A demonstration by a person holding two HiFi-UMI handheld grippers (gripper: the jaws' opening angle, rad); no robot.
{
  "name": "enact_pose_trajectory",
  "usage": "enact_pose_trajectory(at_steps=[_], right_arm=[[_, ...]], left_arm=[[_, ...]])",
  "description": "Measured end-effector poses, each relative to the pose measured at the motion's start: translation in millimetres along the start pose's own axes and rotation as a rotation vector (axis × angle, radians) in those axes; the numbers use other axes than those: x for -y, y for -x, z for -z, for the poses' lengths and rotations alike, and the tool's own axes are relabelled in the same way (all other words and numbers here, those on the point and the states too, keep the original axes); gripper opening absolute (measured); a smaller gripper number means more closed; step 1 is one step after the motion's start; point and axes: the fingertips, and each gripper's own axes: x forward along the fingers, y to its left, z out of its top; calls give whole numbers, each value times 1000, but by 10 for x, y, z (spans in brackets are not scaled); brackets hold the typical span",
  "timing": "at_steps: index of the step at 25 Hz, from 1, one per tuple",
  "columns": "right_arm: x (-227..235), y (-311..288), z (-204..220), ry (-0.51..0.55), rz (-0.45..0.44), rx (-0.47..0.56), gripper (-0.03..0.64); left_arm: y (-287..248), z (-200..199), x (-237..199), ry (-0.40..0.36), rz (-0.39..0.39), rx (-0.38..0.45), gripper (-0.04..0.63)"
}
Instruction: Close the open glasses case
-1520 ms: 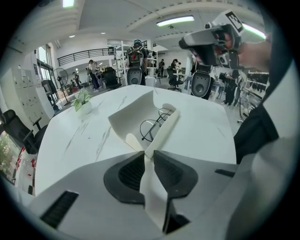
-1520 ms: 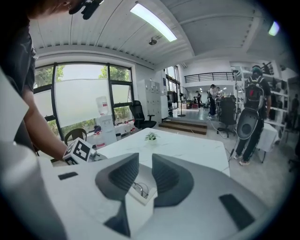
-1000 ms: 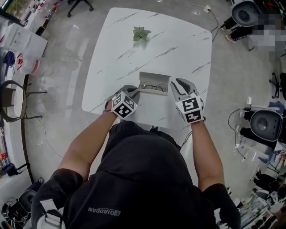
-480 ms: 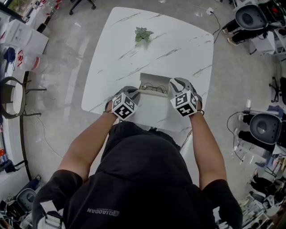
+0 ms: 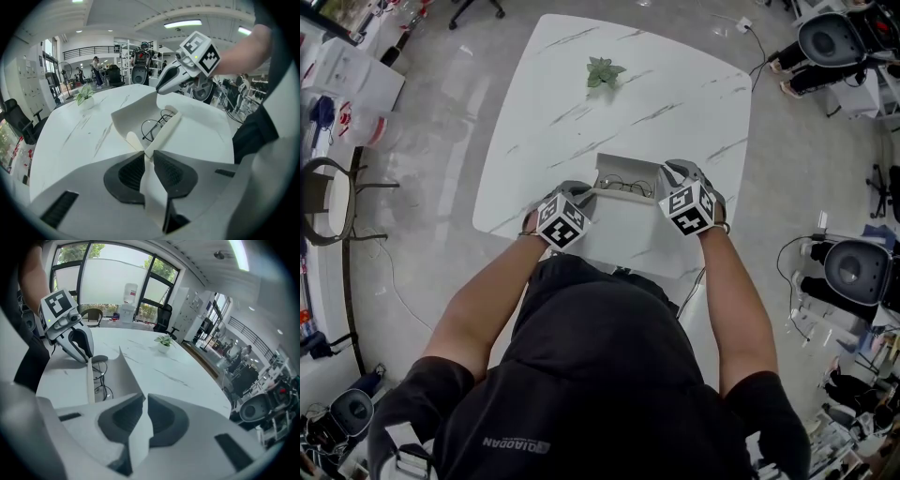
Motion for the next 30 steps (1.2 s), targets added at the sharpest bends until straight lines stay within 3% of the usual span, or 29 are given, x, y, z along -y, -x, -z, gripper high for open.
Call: enact_pose_trajectory(at_steps=[11, 30], right_arm=[[-49, 46, 26, -3, -8, -9, 12], [-227, 216, 93, -50, 1, -3, 11]], left_arm=[[2, 4, -2, 58, 4, 4, 61], [13, -2, -11, 66, -8, 2, 57]])
